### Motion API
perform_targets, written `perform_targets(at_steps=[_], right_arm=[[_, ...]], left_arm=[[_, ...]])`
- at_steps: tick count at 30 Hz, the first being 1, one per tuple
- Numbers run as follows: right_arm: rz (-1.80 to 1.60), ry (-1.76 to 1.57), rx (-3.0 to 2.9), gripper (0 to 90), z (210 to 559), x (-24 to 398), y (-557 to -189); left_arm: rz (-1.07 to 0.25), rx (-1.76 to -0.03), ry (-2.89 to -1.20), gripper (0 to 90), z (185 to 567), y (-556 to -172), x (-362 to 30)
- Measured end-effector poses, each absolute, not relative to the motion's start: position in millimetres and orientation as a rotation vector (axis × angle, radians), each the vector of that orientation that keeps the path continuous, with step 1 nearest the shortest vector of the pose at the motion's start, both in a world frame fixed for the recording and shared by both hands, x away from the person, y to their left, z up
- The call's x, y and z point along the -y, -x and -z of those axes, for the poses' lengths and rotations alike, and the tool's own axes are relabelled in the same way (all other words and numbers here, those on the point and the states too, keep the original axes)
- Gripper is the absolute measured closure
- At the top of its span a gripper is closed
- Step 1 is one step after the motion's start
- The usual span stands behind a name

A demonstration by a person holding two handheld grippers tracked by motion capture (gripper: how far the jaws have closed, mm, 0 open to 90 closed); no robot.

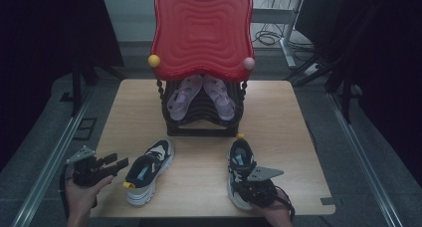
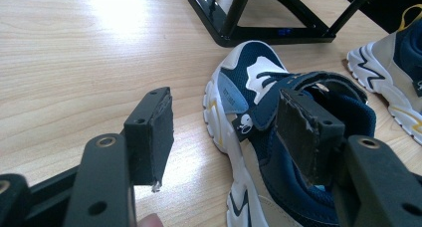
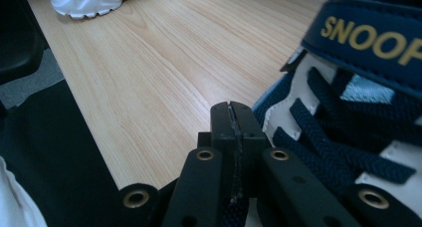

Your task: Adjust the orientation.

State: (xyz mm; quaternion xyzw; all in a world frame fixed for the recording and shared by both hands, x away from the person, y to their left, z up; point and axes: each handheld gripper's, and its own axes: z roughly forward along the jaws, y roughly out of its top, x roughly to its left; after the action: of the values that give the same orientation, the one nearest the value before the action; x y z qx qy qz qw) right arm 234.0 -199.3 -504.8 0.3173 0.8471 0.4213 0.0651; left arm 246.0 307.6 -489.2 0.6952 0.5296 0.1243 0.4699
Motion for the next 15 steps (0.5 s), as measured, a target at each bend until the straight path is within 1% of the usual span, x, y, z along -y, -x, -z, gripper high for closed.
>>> perform_targets(at_steps=[15], right_arm=[[-1.262, -0.998, -2.544, 89.4, 505, 222, -229]], left_arm=[[-0.298, -1.299, -1.711, 40.2, 491, -247, -306]])
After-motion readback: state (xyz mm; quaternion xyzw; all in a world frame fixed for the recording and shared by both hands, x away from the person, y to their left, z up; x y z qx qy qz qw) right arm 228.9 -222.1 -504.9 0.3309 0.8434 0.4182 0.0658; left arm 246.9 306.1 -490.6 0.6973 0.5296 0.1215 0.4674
